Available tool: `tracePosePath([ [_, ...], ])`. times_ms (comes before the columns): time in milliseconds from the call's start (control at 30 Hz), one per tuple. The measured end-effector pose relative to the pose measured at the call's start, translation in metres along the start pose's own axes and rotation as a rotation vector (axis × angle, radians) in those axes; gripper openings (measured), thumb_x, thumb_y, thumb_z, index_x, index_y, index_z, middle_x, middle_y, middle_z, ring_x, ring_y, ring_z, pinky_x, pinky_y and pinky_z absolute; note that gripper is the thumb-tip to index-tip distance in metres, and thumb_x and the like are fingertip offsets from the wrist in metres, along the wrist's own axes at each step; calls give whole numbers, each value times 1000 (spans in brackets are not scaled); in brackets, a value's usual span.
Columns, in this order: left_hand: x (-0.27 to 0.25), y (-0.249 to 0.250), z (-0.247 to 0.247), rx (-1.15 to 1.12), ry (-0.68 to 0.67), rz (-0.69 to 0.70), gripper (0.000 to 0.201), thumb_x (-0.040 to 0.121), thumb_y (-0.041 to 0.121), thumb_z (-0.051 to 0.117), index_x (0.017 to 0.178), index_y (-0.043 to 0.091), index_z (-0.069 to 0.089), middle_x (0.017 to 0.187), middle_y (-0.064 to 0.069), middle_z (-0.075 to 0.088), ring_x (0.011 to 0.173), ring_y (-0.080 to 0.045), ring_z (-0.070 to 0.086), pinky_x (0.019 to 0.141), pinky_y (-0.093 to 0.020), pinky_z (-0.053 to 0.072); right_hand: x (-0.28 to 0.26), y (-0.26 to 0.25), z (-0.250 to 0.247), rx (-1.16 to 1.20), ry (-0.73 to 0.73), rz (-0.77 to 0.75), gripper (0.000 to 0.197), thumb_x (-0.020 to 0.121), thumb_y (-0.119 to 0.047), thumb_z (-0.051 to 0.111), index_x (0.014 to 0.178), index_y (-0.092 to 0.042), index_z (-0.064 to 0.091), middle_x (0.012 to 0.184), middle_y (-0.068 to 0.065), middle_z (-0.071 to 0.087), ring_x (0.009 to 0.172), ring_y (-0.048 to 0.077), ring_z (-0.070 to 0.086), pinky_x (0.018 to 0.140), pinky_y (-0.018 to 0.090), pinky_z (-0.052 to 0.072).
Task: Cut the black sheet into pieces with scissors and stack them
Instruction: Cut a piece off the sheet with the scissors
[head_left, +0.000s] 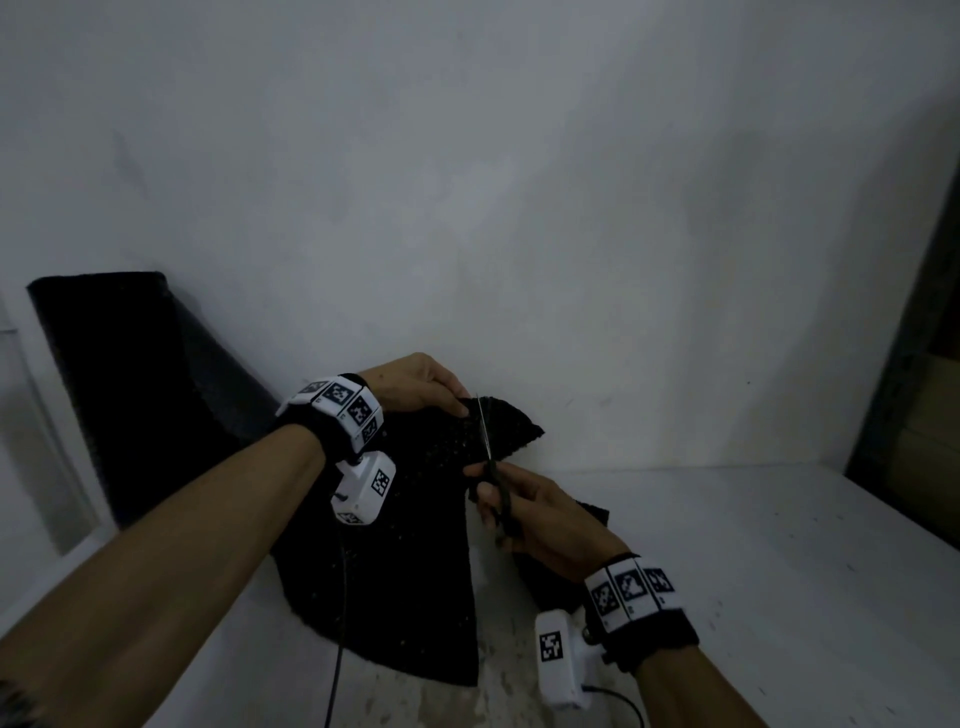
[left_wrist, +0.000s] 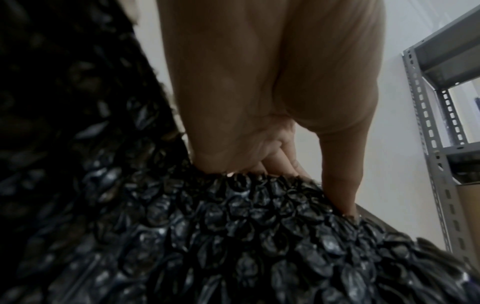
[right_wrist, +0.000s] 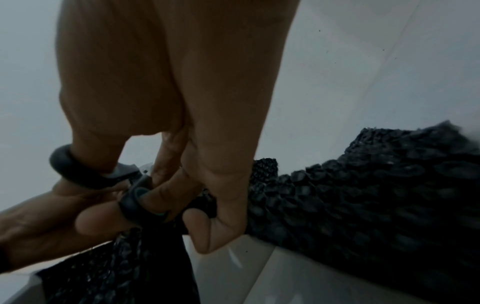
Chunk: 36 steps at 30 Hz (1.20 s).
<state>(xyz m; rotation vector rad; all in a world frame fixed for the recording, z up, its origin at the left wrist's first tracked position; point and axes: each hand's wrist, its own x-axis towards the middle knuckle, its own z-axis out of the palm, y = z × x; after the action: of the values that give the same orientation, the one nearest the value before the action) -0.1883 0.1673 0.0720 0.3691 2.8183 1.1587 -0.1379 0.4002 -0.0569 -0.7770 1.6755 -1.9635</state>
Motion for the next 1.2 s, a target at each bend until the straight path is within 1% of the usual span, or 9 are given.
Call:
tracePosePath([
  [233, -1, 1, 0, -43, 16, -14, 13, 80, 16, 81, 93, 16, 80, 96, -5, 77, 91, -17, 70, 95, -36, 52, 7, 1, 0, 47, -6, -45, 32, 98, -26, 64, 126, -9, 61, 75, 12, 52, 67, 20, 46, 59, 32, 32],
  [367, -1, 3, 4, -2, 22, -20, 14, 79, 19, 83, 93, 19, 79, 100, -4, 77, 102, -23, 69, 96, -36, 51, 8, -1, 3, 38, 14, -35, 34, 95, -29, 67, 127, -15, 63, 78, 11, 54, 73, 20, 51, 63, 34, 35],
  [500, 0, 1, 7, 74, 23, 4, 9, 83, 16, 79, 92, 15, 77, 95, -9, 77, 96, -27, 71, 91, -37, 55, 8, -5, 2, 28, 41, -24, 34, 95, -35, 66, 125, -18, 65, 81, 11, 59, 78, 19, 55, 66, 34, 36],
  [733, 1, -17, 27, 441, 241, 56, 11, 88, 21, 73, 99, 17, 73, 102, -5, 73, 95, -20, 67, 87, -31, 55, 5, 9, -7, -3, 132, -28, 57, 83, -36, 77, 119, 4, 57, 84, 18, 67, 79, 26, 63, 66, 33, 46],
  [800, -1, -24, 33, 438, 279, 71, 18, 86, 24, 74, 103, 22, 70, 106, -3, 72, 99, -20, 66, 92, -37, 54, 4, 15, -10, -51, 182, -38, 70, 74, -45, 85, 110, 5, 52, 89, 25, 70, 79, 30, 65, 63, 33, 46],
  [933, -9, -41, 46, 576, 425, 163, 49, 82, 30, 76, 127, 21, 57, 127, -5, 58, 120, -26, 49, 106, -48, 39, 0, 22, -15, -144, 219, -53, 51, 71, -39, 85, 86, -13, 44, 108, 40, 63, 81, 35, 72, 56, 30, 44],
  [1067, -27, -49, 63, 736, 652, 439, 27, 81, 22, 75, 104, 18, 64, 113, -2, 54, 107, -23, 48, 79, -37, 49, -4, 21, -19, -197, 220, -71, 45, 71, -34, 84, 76, -14, 44, 104, 41, 63, 85, 35, 74, 58, 30, 45],
  [1133, -34, -54, 74, 770, 641, 509, 12, 85, 25, 71, 91, 16, 66, 102, 0, 55, 97, -20, 49, 71, -35, 48, -3, 20, -19, -198, 209, -82, 47, 70, -34, 87, 77, -12, 46, 100, 38, 66, 84, 35, 74, 62, 33, 44],
  [1200, -41, -57, 84, 684, 561, 454, 19, 93, 34, 63, 88, 17, 69, 93, 3, 57, 91, -15, 51, 70, -32, 46, -3, 19, -17, -177, 201, -90, 39, 76, -23, 84, 80, -10, 47, 97, 32, 71, 82, 33, 74, 69, 36, 45],
])
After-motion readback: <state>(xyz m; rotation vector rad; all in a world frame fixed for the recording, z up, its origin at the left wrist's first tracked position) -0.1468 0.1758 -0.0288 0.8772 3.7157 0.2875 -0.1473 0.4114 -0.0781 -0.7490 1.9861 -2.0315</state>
